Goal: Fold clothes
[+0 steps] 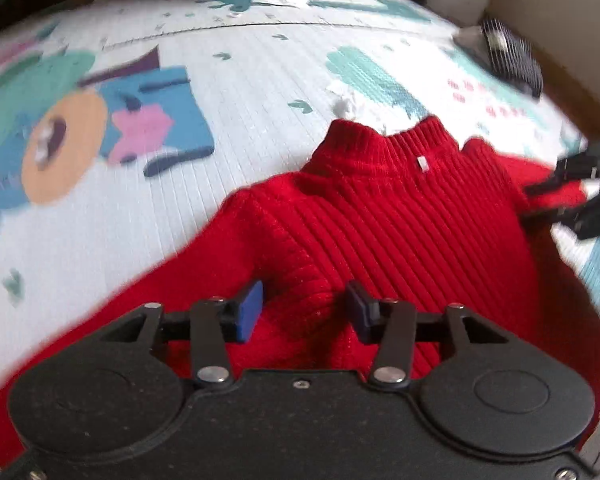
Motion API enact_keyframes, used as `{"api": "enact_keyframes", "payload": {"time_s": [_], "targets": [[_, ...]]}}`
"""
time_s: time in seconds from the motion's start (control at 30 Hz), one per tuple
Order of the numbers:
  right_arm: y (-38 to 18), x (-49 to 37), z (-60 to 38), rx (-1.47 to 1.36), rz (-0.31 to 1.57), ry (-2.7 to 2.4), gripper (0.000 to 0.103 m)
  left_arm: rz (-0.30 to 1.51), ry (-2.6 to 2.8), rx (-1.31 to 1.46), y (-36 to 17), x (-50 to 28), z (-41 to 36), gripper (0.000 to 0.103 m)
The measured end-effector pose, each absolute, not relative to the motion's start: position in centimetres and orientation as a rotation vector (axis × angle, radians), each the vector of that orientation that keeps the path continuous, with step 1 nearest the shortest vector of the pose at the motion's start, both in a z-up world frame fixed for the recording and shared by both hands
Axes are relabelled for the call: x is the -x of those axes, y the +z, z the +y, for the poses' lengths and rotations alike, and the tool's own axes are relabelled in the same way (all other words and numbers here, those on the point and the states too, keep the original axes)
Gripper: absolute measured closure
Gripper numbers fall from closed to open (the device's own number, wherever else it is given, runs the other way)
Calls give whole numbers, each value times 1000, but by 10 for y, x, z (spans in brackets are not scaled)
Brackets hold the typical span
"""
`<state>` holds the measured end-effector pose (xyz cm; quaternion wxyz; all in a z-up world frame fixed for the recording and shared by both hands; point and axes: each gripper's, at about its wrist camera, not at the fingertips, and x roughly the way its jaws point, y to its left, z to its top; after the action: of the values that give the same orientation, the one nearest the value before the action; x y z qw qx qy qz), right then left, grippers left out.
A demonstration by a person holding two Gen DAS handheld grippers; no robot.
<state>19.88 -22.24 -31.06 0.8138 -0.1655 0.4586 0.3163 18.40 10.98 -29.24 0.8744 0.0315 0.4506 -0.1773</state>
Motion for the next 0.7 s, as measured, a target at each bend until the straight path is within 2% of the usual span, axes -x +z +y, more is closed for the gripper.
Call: {"api": "enact_keyframes", "payload": {"time_s": [0.1, 0.2, 0.3, 0.33, 0.4, 0.5, 0.6, 0.63, 0.67, 0.7], "targets": [[-297, -199, -221, 361, 943, 707, 63, 919, -446, -95, -269, -194, 99, 57], [-279, -211, -211, 477, 936, 751, 63, 949, -540, -256, -248, -221, 77, 57], [-267, -236, -201, 481, 943, 766, 59, 999, -603, -364, -237, -252, 59, 57], [-267, -247, -194, 470, 941, 765, 55, 1008, -624, -385, -237, -266, 55, 57], [-267, -267, -183, 450, 926, 761, 50, 1047, -667, -408, -243, -291, 47, 50], [-276, -291, -169, 379, 919, 769, 40, 1052, -647, -396, -260, -315, 46, 50], [-287, -308, -158, 325, 942, 785, 40, 1116, -663, -252, -279, -334, 59, 50], [-291, -314, -155, 310, 955, 790, 41, 1131, -665, -228, -284, -337, 62, 53], [-294, -317, -153, 296, 965, 794, 41, 1142, -683, -213, -287, -339, 65, 72], [-297, -318, -152, 285, 973, 797, 43, 1136, -709, -210, -287, -337, 66, 84]]}}
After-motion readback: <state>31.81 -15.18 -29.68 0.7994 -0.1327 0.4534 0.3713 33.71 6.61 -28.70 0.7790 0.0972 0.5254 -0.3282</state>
